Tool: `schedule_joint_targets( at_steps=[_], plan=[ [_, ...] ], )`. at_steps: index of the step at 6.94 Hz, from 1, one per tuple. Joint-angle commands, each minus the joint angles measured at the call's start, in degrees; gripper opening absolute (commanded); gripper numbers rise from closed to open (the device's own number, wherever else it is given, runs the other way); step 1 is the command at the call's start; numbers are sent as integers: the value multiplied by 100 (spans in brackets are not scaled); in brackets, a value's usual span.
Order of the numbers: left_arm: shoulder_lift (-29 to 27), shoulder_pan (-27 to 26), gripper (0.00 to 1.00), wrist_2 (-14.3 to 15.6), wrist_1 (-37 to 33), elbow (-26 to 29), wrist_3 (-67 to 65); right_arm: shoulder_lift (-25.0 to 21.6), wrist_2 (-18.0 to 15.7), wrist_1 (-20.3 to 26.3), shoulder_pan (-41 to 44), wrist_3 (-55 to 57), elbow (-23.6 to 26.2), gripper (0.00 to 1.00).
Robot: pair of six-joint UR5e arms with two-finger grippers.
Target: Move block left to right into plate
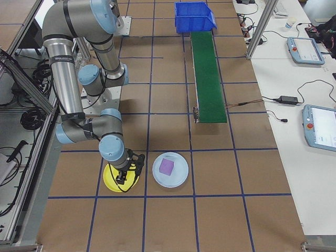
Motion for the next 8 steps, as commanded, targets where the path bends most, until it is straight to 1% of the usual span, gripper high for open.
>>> schedule_joint_targets(
  at_steps=[1, 2, 3, 4, 5, 6, 7, 8],
  plan=[
    [0, 8, 100, 1, 4, 28, 0, -769, 28, 467, 1078, 423, -392, 100],
    [0, 8, 100, -8, -5, 37, 0, -1069, 167, 687, 1527, 817, -411, 100],
    [-8, 8, 100, -8, -5, 37, 0, -1246, 307, 846, 1810, 1569, -402, 100],
    [-9, 17, 100, -8, 3, 37, 0, -1274, 596, 935, 2161, 2343, -402, 100],
    [0, 8, 100, -16, 4, 28, 0, -1275, 599, 1136, 2530, 2759, -419, 100],
    [0, 17, 100, -8, 4, 28, 0, -1362, 651, 1164, 2707, 2903, -515, 100],
    [0, 25, 100, -8, 4, 28, 0, -1380, 887, 1208, 3127, 3383, -621, 100],
    [0, 17, 100, -8, 4, 10, 0, -1441, 880, 1173, 3844, 3527, -804, 100]
  ],
)
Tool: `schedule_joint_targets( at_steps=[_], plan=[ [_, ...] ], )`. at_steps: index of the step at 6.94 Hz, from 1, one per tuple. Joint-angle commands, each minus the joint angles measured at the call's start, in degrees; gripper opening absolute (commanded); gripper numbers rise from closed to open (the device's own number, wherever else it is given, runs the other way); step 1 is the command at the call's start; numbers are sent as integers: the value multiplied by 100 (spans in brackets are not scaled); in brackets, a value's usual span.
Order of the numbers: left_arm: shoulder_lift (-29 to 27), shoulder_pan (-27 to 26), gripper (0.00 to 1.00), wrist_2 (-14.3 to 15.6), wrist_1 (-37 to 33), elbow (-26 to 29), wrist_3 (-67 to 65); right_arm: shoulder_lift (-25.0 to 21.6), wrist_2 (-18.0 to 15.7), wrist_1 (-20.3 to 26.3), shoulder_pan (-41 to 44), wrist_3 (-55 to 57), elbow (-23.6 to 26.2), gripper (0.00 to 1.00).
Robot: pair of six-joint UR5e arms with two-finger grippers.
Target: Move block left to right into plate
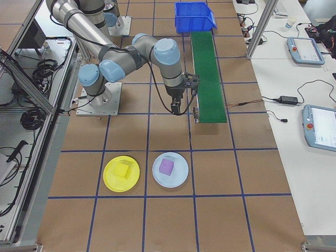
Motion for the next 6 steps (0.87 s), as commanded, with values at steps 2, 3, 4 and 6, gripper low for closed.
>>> schedule_joint_targets(
  at_steps=[2, 3, 4, 6],
  plan=[
    [0, -3, 100, 1, 0, -38, 0, -80, -18, 25, 2004, 1560, -421, 100],
    [0, -3, 100, 1, 0, -39, 0, -80, -53, 8, 2715, 2325, -448, 100],
    [0, -11, 100, 1, 0, -39, 0, -71, -419, -10, 3244, 2942, -483, 100],
    [0, -11, 100, 9, 0, -30, 0, 86, -624, 731, 3785, 4023, -920, 100]
  ],
)
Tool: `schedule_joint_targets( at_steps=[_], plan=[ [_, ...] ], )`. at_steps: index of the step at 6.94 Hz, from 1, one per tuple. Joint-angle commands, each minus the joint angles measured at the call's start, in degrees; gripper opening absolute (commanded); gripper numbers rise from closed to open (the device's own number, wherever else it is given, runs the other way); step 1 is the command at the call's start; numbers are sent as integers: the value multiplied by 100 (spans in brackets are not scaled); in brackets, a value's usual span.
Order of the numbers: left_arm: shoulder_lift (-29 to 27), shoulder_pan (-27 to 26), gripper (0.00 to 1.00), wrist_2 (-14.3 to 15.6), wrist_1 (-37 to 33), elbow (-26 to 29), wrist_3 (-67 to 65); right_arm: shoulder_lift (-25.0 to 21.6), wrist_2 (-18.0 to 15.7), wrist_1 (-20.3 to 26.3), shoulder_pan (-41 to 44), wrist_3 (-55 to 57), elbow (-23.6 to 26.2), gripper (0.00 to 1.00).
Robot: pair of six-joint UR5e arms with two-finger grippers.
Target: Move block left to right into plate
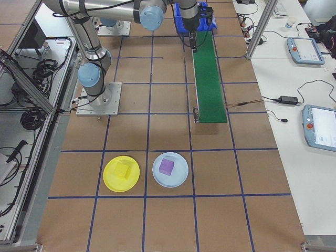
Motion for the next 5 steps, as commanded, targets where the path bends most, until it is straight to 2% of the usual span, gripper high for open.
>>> schedule_joint_targets(
  at_steps=[1, 2, 5],
  plan=[
    [0, -2, 100, -2, 0, 21, 0, 192, -137, 938, 409, 1064, -542, 100],
    [0, -10, 100, 6, -9, 12, 0, 124, -171, 1221, 550, 1094, -562, 100],
    [0, -2, 100, 6, -9, -5, 0, 53, -171, 1189, 980, 1067, -273, 100]
  ],
)
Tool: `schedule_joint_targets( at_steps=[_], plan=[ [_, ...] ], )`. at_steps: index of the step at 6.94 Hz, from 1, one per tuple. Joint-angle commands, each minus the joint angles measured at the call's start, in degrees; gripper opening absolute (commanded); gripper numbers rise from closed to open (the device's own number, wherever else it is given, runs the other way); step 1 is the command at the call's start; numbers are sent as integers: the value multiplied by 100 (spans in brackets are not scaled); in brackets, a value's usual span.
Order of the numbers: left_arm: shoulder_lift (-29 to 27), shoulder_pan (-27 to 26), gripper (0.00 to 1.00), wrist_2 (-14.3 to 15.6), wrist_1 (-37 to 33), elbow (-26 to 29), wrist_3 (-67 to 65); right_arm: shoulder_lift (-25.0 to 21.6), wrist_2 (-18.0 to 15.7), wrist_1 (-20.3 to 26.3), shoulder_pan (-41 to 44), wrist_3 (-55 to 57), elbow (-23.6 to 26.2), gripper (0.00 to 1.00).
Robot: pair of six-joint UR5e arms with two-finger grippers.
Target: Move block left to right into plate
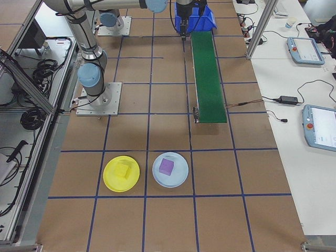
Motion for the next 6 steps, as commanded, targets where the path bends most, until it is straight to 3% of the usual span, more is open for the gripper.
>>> schedule_joint_targets(
  at_steps=[1, 2, 4, 6],
  plan=[
    [2, 1, 100, 0, -1, -13, 0, -25, -26, -51, 192, 56, 117, 100],
    [-6, 1, 100, 0, 8, -5, 0, -25, -70, 1, 192, -31, 134, 100],
    [-6, -8, 100, 0, -1, -13, 0, -42, -560, 306, 498, -50, 21, 100],
    [2, -8, 100, 9, -1, -5, 0, -7, -406, 581, 508, -32, -147, 100]
  ],
)
